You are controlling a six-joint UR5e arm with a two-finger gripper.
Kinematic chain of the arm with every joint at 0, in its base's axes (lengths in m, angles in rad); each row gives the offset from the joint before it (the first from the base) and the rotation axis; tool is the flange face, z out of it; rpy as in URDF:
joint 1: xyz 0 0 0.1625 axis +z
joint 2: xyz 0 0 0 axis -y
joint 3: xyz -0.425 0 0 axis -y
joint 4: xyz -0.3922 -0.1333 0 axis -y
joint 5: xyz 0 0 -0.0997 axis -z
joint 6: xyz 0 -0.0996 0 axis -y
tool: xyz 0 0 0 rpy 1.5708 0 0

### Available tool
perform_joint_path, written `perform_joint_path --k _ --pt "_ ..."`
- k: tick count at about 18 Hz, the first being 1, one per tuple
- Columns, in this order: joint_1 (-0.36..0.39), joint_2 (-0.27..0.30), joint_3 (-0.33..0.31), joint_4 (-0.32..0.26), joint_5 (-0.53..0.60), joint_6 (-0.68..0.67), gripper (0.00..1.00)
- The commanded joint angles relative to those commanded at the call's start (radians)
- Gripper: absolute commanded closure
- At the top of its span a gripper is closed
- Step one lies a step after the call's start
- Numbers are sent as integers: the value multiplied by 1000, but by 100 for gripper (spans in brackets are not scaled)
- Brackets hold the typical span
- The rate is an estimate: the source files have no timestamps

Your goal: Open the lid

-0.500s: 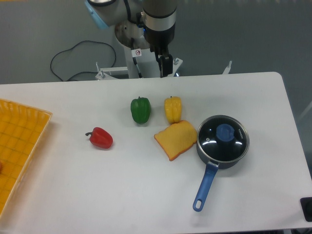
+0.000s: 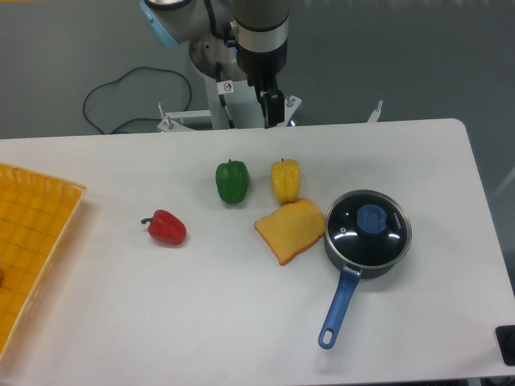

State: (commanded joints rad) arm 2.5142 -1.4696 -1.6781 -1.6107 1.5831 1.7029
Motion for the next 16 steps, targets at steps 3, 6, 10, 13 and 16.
perform_joint_path --k 3,6,10,13,16 --pt "-6 -3 -6 0 -3 -57 0" --pt "-8 2 -17 2 0 -84 0" --pt "-35 -3 -22 2 0 -193 0" --pt "-61 -15 -23 2 0 -259 0" --pt "-74 -20 -17 3 -3 -325 0"
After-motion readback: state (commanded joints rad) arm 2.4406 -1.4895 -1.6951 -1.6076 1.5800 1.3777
